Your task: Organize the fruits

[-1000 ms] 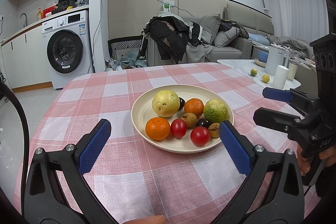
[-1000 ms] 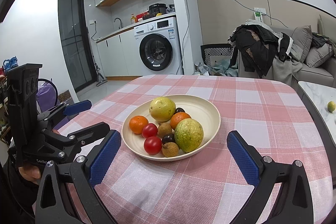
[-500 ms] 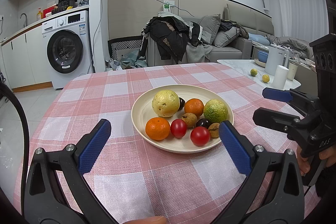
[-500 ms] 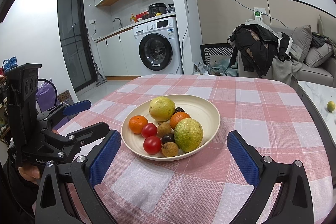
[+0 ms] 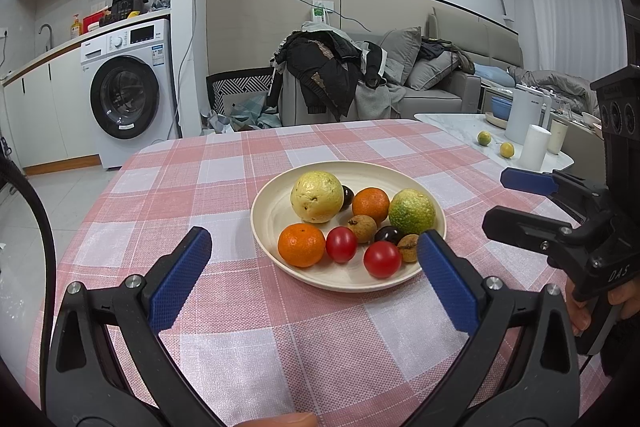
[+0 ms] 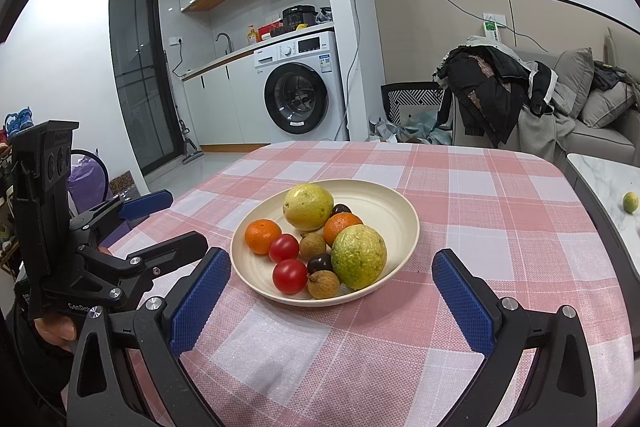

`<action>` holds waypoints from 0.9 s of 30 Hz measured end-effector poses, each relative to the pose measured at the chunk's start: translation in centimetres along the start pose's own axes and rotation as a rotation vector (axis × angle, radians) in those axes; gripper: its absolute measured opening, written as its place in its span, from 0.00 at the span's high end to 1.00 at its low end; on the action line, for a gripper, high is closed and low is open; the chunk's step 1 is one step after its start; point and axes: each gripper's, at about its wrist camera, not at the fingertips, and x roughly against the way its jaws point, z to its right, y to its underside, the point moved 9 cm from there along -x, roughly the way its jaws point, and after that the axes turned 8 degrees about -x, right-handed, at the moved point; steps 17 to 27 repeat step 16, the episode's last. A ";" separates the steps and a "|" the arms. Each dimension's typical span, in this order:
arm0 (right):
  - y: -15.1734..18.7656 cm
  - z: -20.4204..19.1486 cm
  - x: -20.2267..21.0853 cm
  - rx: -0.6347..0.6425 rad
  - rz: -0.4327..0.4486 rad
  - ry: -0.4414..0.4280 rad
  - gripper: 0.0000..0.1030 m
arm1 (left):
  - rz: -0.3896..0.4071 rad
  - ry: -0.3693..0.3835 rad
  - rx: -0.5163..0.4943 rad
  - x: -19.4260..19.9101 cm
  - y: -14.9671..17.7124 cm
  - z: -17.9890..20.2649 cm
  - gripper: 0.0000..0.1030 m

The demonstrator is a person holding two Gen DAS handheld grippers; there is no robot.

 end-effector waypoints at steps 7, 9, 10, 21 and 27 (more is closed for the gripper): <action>0.0 0.0 0.0 0.000 0.000 0.000 0.00 | 0.000 -0.001 0.001 0.0 0.0 0.0 0.01; 0.0 0.0 0.0 0.000 -0.001 0.000 0.00 | 0.000 -0.001 0.001 -0.1 0.0 0.0 0.01; 0.0 0.0 0.0 0.000 -0.001 0.000 0.00 | -0.001 -0.003 0.002 -0.1 0.0 0.0 0.01; 0.1 0.0 0.0 0.001 -0.001 0.000 0.00 | 0.001 -0.001 0.008 -0.3 0.3 -0.1 0.01; 0.1 0.0 0.0 0.001 -0.001 0.000 0.00 | 0.001 -0.001 0.008 -0.3 0.3 -0.1 0.01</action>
